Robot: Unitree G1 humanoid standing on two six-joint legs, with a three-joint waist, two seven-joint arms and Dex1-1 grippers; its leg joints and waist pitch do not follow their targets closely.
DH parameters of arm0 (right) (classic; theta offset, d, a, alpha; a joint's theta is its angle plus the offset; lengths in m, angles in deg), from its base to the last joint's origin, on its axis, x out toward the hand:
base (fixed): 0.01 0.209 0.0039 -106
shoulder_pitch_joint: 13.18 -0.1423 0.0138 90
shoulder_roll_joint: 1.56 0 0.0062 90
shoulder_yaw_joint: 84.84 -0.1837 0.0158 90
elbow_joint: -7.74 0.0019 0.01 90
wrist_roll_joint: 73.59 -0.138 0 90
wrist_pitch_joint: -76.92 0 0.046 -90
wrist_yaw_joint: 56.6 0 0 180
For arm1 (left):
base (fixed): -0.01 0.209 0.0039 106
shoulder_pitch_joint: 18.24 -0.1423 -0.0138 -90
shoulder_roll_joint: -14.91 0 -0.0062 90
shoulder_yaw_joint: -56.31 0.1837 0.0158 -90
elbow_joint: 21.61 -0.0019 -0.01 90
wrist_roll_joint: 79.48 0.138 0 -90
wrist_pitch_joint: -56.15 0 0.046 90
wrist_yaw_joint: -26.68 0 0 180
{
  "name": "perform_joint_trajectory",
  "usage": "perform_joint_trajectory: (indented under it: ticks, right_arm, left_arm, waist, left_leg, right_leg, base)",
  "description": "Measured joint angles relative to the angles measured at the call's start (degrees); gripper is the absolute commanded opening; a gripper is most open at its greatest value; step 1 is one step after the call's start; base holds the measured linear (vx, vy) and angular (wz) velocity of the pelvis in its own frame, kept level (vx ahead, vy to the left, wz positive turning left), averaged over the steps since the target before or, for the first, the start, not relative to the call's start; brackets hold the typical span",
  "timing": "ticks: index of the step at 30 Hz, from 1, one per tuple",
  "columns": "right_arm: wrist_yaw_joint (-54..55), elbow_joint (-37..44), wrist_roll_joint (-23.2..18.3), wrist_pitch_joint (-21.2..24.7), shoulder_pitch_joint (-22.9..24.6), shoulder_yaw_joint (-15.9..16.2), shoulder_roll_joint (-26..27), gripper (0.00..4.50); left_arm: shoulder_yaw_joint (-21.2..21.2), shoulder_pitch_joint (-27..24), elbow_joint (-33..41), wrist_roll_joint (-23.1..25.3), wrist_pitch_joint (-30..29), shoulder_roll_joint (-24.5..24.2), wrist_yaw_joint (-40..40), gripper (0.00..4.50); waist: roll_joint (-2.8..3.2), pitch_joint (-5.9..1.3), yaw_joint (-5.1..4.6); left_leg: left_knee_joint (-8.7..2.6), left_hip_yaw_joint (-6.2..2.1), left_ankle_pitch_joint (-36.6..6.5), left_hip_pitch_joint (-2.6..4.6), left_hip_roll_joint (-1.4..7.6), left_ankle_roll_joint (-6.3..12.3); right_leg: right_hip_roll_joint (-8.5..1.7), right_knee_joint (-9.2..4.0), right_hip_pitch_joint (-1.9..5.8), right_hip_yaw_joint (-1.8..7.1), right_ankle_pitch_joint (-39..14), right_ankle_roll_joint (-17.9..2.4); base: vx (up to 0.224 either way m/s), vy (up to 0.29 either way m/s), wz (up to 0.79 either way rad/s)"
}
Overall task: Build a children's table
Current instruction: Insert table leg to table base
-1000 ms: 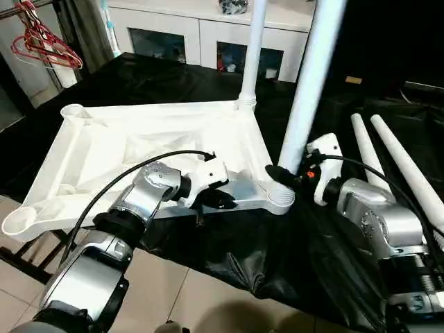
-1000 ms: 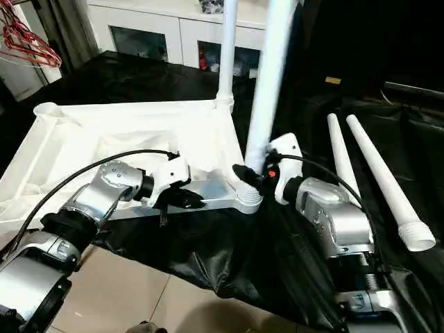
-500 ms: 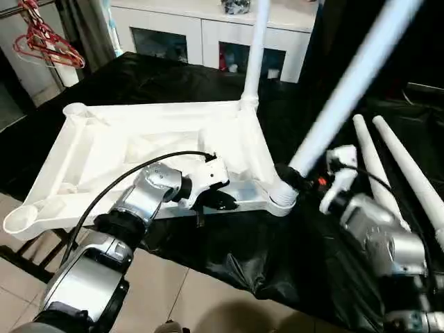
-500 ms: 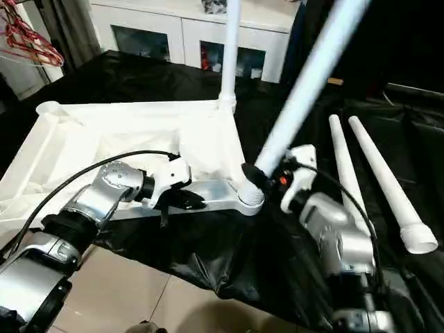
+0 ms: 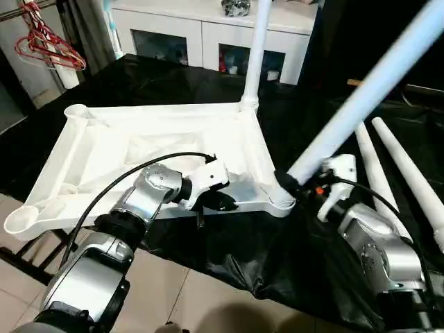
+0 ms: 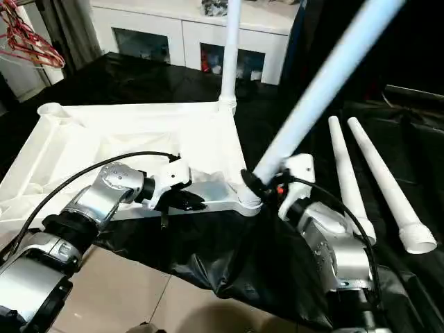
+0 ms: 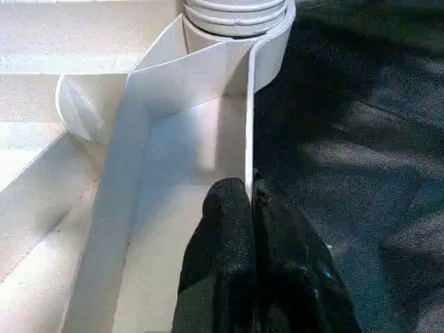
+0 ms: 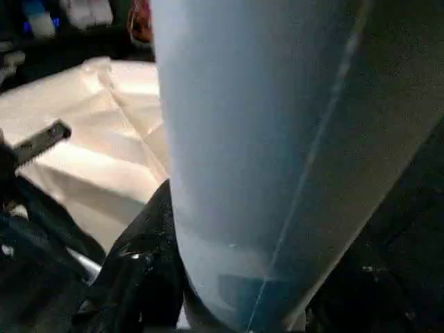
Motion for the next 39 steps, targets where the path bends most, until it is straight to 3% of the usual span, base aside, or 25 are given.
perform_joint_trajectory:
  ticks: [2,11,17,24,33,39]
  right_arm:
    - [-0.9,-0.3,1.2,0.5,-0.8,1.3,-1.1,1.88]
    - [-6.4,-3.2,3.4,2.1,-4.9,4.7,-4.6,1.88]
    - [-13.1,-7.8,3.1,1.2,-8.2,5.6,-5.7,1.88]
    - [-22.1,-8.6,1.9,-0.3,-8.7,7.6,-8.1,1.88]
    - [-27.2,-8.8,1.8,-1.2,-8.7,8.3,-8.9,1.88]
    - [-22.2,-10.4,1.9,-2.0,-8.9,7.2,-6.2,1.88]
  left_arm:
    - [0.1,0.0,-0.2,0.4,0.0,0.0,0.0,0.00]
    - [0.5,0.0,-0.3,0.6,1.0,-0.4,0.8,0.00]
    - [1.2,0.4,0.0,0.9,1.8,-1.8,3.7,0.00]
    - [2.1,0.4,2.1,0.7,1.8,-4.2,8.7,0.00]
    - [2.2,0.7,2.0,0.7,1.8,-5.0,11.5,0.00]
    - [2.0,1.1,1.3,0.8,0.7,-4.9,8.3,0.00]
  waist:
    - [-0.01,0.00,-0.08]
    - [-0.39,-0.22,-0.06]
    - [-0.70,-0.25,-0.49]
    - [-1.11,-0.23,0.08]
    - [-1.53,-0.22,0.29]
    - [-1.76,-0.20,0.15]
  left_leg:
    - [-0.15,0.00,0.0,0.30,-0.01,-0.01]
    - [-0.32,0.00,0.0,0.34,-0.01,-0.01]
    - [-0.39,0.00,0.0,0.34,0.02,-0.01]
    - [-0.59,0.00,0.0,0.33,0.05,-0.02]
    - [-0.57,0.00,0.0,0.30,0.05,-0.02]
    - [-0.58,0.00,0.0,0.34,0.07,-0.04]
  right_leg:
    - [0.01,-0.18,0.28,0.00,-0.2,0.3]
    - [0.04,-0.20,0.29,0.00,-0.1,0.1]
    - [0.08,-0.23,0.26,0.00,-0.1,0.1]
    - [0.10,-0.25,0.23,-0.09,-0.3,0.0]
    - [0.08,-0.25,0.23,-0.13,-0.3,-0.1]
    - [0.08,-0.20,0.22,-0.15,-0.3,-0.1]
  base:
    - [0.000,0.000,0.00]
    - [0.000,0.000,0.00]
    - [0.000,0.000,0.00]
    - [0.000,0.000,0.00]
    - [0.000,0.000,0.00]
    - [0.000,0.000,0.00]
